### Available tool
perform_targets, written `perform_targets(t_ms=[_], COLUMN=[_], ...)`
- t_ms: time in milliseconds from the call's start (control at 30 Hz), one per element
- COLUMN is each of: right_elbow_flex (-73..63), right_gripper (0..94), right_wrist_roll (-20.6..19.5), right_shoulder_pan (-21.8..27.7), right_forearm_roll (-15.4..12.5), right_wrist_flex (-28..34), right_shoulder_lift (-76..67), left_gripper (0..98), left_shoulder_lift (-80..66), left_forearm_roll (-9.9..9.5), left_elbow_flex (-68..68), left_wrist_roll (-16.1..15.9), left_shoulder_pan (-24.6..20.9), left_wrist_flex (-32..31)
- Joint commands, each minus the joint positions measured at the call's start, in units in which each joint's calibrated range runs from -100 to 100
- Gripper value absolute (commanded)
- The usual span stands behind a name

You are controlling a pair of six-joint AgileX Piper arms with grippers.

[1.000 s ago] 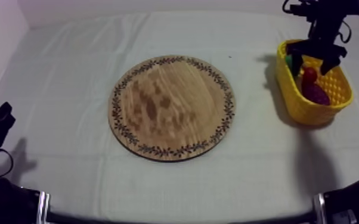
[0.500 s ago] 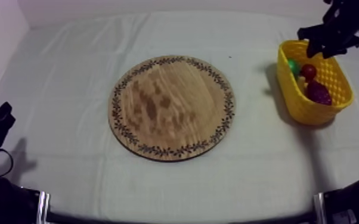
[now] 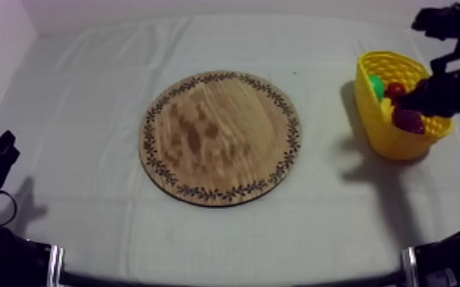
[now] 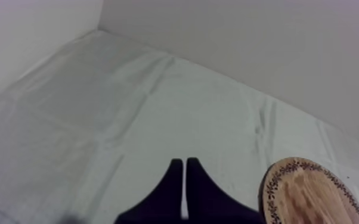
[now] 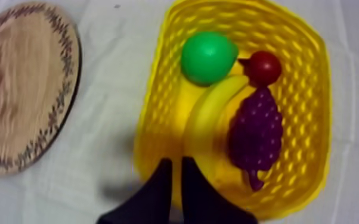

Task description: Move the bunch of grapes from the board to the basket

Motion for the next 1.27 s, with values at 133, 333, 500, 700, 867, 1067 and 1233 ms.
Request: perform_targets(t_ms=[133, 333, 500, 700, 867, 1067, 1233], right_elbow_flex=[14.9, 23.2, 30.4, 32.5, 33.3, 34.1, 34.3], right_gripper=[0.5, 0.3, 0.3, 0.3, 0.3, 0.3, 0.3], right_wrist_roll=[3.5, 4.1, 5.8, 4.3, 6.0, 8.9, 8.7], right_shoulder_pan=[1.7, 2.7, 3.6, 2.7, 1.7, 0.8, 0.7], right_forearm_roll=[-5.4, -9.1, -11.9, -10.4, -8.5, -8.0, -7.9], right_wrist_flex=[-6.6, -8.7, -11.0, -8.4, -8.1, -8.4, -8.7], right_shoulder_lift=[-17.0, -30.2, -41.2, -51.6, -57.9, -60.0, -60.3], left_gripper=[0.0, 0.0, 0.0, 0.0, 0.0, 0.0, 0.0], left_shoulder_lift=[0.0, 0.0, 0.0, 0.0, 0.0, 0.0, 0.0], left_forearm_roll=[-0.04, -0.04, -0.04, -0.04, -0.04, -0.04, -0.04], left_elbow_flex=[0.0, 0.0, 0.0, 0.0, 0.0, 0.0, 0.0], left_wrist_roll=[0.0, 0.0, 0.0, 0.0, 0.0, 0.0, 0.0], left_shoulder_pan=[0.0, 0.0, 0.0, 0.0, 0.0, 0.0, 0.0], left_wrist_flex=[0.0, 0.0, 0.0, 0.0, 0.0, 0.0, 0.0])
